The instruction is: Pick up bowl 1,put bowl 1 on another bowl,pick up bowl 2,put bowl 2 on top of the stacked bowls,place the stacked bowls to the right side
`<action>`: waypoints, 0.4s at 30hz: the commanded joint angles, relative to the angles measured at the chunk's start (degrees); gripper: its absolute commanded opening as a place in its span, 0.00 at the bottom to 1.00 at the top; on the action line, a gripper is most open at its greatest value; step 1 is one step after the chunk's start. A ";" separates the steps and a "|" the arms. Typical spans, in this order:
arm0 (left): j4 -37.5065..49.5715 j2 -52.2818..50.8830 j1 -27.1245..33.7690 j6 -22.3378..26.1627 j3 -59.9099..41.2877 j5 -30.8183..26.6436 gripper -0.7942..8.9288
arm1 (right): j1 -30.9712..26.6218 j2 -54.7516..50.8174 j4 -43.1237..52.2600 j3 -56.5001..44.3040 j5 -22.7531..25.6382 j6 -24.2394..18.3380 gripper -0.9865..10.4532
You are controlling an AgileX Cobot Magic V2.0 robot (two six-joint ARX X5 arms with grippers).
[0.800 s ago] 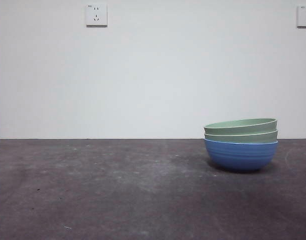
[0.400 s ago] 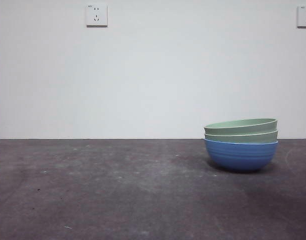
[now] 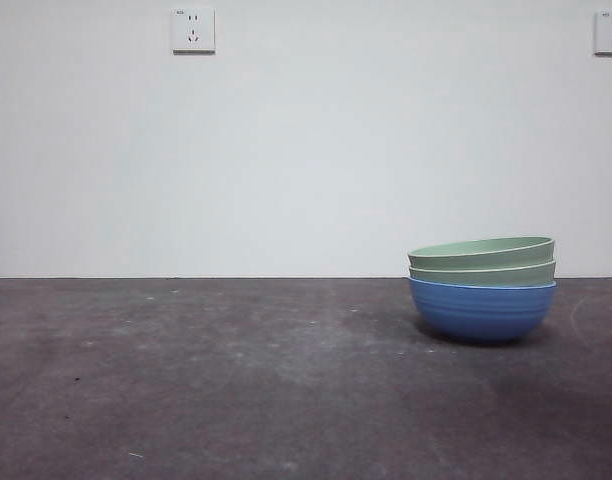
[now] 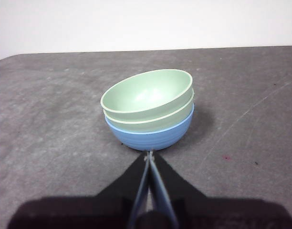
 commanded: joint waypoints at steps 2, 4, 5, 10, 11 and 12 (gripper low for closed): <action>0.20 -0.15 0.20 -0.50 -0.83 -0.07 0.08 | 0.09 -0.24 -0.37 -0.76 0.68 1.14 0.09; 0.20 -0.15 0.20 -0.50 -0.83 -0.07 0.08 | 0.07 -0.22 -0.39 -0.76 0.92 1.14 0.09; 0.20 -0.15 0.20 -0.50 -0.83 -0.09 0.08 | 0.09 -0.17 -0.39 -0.76 0.92 1.14 0.09; 0.20 -0.15 0.20 -0.50 -0.83 -0.09 0.08 | 0.09 -0.17 -0.39 -0.74 0.92 1.14 0.09; 0.20 -0.15 0.20 -0.50 -0.83 -0.07 0.08 | 0.09 -0.17 -0.39 -0.76 0.92 1.14 0.09; 0.20 -0.15 0.20 -0.50 -0.83 -0.09 0.08 | 0.09 -0.17 -0.39 -0.74 0.92 1.14 0.09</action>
